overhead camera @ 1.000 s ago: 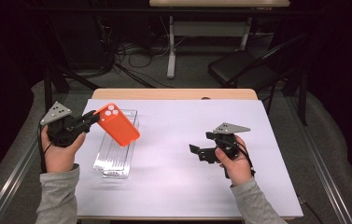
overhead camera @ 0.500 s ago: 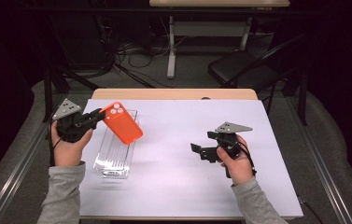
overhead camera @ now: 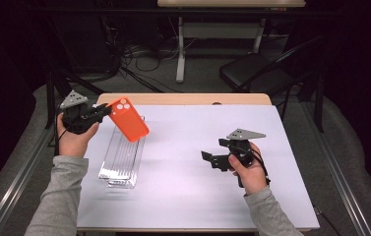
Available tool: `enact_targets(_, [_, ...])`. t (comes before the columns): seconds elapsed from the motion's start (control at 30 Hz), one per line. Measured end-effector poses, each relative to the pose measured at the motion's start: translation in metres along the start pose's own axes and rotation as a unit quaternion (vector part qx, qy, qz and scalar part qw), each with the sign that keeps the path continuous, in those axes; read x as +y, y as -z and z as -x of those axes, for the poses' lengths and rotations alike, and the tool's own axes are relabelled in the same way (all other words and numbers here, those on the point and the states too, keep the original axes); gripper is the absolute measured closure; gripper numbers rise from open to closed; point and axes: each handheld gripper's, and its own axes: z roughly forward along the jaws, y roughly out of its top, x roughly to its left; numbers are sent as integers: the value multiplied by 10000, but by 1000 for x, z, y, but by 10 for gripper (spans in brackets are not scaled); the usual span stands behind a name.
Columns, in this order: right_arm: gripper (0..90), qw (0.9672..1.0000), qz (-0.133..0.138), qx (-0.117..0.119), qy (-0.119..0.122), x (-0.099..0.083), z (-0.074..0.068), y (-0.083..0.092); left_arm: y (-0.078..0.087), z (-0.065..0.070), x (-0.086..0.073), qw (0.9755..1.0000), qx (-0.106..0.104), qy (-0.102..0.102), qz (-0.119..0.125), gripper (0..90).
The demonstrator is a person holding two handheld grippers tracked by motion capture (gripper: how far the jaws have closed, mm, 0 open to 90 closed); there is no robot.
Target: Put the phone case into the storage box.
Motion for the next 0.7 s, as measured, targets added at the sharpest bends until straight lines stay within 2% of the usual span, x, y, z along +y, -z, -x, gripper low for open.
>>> enact_targets(0.23, [143, 10000, -37, -20, -3, -1, 1, 0, -7, -8, 7, 9997, 187, -132, -83, 799])
enact_targets(0.7, [143, 10000, -52, -25, 11, -1, 1, -1, -21, -17, 11, 9984, 489, -210, -197, 800])
